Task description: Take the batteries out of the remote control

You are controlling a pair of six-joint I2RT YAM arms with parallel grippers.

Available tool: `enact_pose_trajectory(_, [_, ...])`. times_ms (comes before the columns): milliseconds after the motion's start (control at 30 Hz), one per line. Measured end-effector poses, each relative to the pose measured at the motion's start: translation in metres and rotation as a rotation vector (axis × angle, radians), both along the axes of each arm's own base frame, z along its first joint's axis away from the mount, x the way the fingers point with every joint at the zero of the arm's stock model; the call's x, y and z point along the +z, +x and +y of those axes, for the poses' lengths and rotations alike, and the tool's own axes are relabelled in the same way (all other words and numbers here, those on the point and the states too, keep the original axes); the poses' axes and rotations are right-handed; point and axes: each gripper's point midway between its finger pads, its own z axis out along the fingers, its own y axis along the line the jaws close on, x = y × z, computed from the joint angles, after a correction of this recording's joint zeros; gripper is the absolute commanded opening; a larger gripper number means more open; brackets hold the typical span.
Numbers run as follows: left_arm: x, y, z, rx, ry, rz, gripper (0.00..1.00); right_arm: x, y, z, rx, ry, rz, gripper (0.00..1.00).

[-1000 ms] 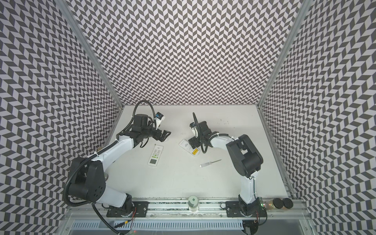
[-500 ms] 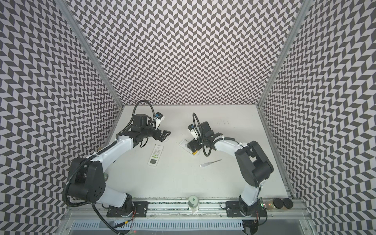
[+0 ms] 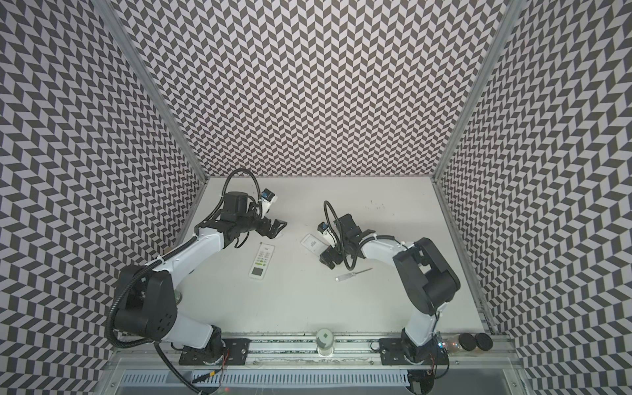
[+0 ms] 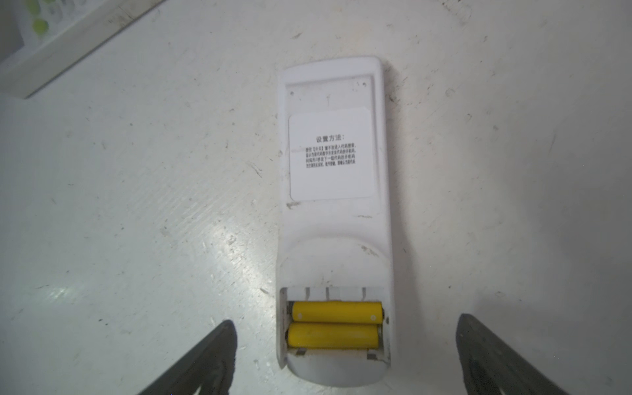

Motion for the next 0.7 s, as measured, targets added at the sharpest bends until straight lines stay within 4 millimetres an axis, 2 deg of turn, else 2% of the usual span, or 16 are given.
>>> enact_pose_trajectory(133, [-0.001,-0.003,-0.002,-0.027,0.001,0.003,1.0,-0.011,-0.003,0.003,0.023,-0.023,0.006,0.92])
enact_pose_trajectory(267, [-0.001,-0.003,-0.001,-0.037,0.009,-0.004,1.0,-0.013,-0.002,0.006,0.039,-0.031,-0.017,0.86])
enact_pose_trajectory(400, [-0.002,-0.004,-0.001,-0.046,0.017,-0.009,1.0,-0.014,0.001,0.005,0.048,-0.045,-0.037,0.74])
enact_pose_trajectory(467, [-0.002,-0.004,-0.002,-0.05,0.02,-0.012,1.0,-0.014,0.001,0.004,0.053,-0.05,-0.042,0.63])
enact_pose_trajectory(533, [-0.002,-0.005,-0.002,-0.062,0.026,-0.014,1.0,-0.015,0.001,0.005,0.064,-0.054,-0.045,0.48])
enact_pose_trajectory(700, [-0.004,-0.009,-0.004,-0.093,0.036,-0.015,0.99,-0.014,0.003,0.007,0.084,-0.055,-0.052,0.46])
